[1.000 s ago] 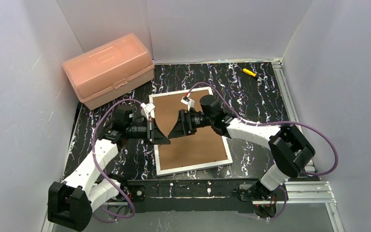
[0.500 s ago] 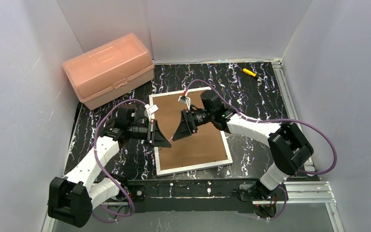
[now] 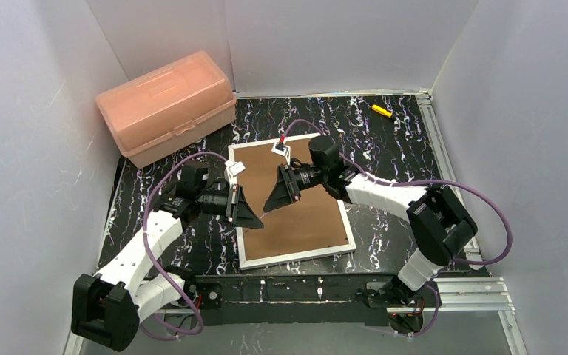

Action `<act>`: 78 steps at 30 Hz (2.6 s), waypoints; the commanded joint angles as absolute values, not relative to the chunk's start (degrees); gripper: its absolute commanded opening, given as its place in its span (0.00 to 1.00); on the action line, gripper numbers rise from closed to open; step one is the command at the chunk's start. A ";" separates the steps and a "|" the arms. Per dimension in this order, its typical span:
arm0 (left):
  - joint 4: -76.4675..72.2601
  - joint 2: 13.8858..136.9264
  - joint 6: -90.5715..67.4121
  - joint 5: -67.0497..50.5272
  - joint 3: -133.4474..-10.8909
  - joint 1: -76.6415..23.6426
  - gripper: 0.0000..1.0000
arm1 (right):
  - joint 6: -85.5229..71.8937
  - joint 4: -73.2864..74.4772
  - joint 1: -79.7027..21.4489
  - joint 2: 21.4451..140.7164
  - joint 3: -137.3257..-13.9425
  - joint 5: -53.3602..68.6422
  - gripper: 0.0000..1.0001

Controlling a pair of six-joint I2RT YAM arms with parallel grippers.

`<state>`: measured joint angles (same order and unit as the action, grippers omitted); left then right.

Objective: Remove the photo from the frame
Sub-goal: Adjust the screwdriver.

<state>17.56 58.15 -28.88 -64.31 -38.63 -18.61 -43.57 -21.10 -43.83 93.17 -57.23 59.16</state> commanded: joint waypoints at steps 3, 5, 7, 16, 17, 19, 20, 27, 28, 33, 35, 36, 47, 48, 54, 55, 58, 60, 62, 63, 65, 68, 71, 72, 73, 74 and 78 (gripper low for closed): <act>18.64 57.26 -28.11 -64.80 -40.29 -18.81 0.01 | -43.87 -23.84 -43.46 92.69 -57.53 61.14 0.07; 20.79 56.99 -27.02 -62.45 -40.88 -18.85 0.14 | -42.61 -22.36 -43.08 92.28 -57.39 60.20 0.01; 23.76 56.26 -25.24 -58.26 -42.01 -18.82 0.35 | -40.23 -18.59 -41.98 91.74 -57.68 58.00 0.01; 35.35 52.88 -23.47 -23.67 -46.37 -18.89 0.63 | -38.11 -9.11 -34.46 90.83 -56.96 43.99 0.01; 36.18 52.59 -24.13 -19.66 -46.73 -18.88 0.63 | -38.29 -8.72 -33.93 90.70 -56.83 42.59 0.01; 37.23 52.06 -25.92 -12.78 -47.31 -18.87 0.64 | -38.75 -8.51 -32.93 90.04 -56.45 39.76 0.01; 37.60 51.83 -27.05 -9.88 -47.44 -18.86 0.64 | -38.57 -7.52 -32.47 89.54 -56.47 37.81 0.01; 34.32 52.80 -36.07 5.06 -45.31 -18.88 0.66 | -35.94 -0.64 -30.45 85.66 -57.39 22.07 0.01; 33.71 53.74 -36.60 5.77 -45.19 -18.86 0.65 | -35.87 -0.18 -30.27 85.41 -57.50 20.51 0.01; 29.65 58.24 -38.43 6.53 -44.82 -18.85 0.66 | -34.56 3.60 -29.15 85.58 -57.55 19.15 0.01; 26.93 59.09 -39.09 5.85 -43.81 -18.88 0.66 | -34.29 4.25 -28.54 85.89 -56.95 19.37 0.01; 25.53 59.48 -39.45 5.62 -42.92 -18.94 0.66 | -34.13 4.26 -28.13 86.21 -56.50 19.66 0.01; 15.87 66.89 -41.92 8.10 -40.77 -19.40 0.56 | -23.82 -11.65 -26.04 80.63 -44.46 21.36 0.01; 15.10 67.37 -41.71 8.27 -40.59 -19.46 0.56 | -22.84 -14.41 -26.08 78.85 -41.73 19.49 0.01; 12.24 70.38 -40.16 9.15 -40.39 -19.81 0.56 | -18.62 -19.99 -26.90 70.05 -33.16 11.39 0.01; 11.82 70.74 -39.81 9.43 -40.35 -19.82 0.56 | -18.01 -20.07 -27.21 69.35 -32.50 10.77 0.01; 11.16 71.46 -39.15 10.28 -40.37 -19.86 0.56 | -16.38 -18.98 -27.88 68.86 -31.42 9.19 0.01; 11.03 71.90 -38.83 10.54 -40.59 -19.81 0.56 | -15.86 -18.30 -28.60 68.74 -30.96 8.55 0.01; 10.94 72.21 -38.68 10.67 -40.69 -19.85 0.55 | -15.36 -17.84 -29.61 68.60 -30.28 7.74 0.01; 10.89 72.35 -38.62 10.64 -40.70 -19.84 0.55 | -15.33 -17.70 -30.55 68.68 -29.91 6.88 0.01; 10.67 72.69 -38.59 10.61 -40.57 -19.84 0.55 | -15.20 -17.48 -32.55 68.99 -28.99 5.39 0.01; 10.46 73.21 -38.38 10.55 -40.28 -19.83 0.55 | -15.10 -16.63 -35.97 69.29 -27.53 1.68 0.01; 10.41 74.02 -38.00 10.39 -40.25 -19.82 0.55 | -15.70 -15.41 -37.25 68.32 -26.62 0.27 0.01; 10.40 74.33 -37.89 10.37 -40.25 -19.79 0.55 | -15.95 -15.07 -37.31 67.87 -26.41 0.26 0.01; 10.33 74.57 -37.82 10.33 -40.25 -19.82 0.54 | -15.98 -14.65 -37.27 67.47 -26.30 0.20 0.01; 10.21 74.90 -37.73 10.24 -40.25 -19.89 0.54 | -15.98 -14.15 -37.31 67.27 -26.28 0.21 0.01; 9.93 75.96 -37.71 9.79 -40.56 -19.89 0.54 | -15.86 -12.41 -37.33 67.87 -26.30 0.36 0.01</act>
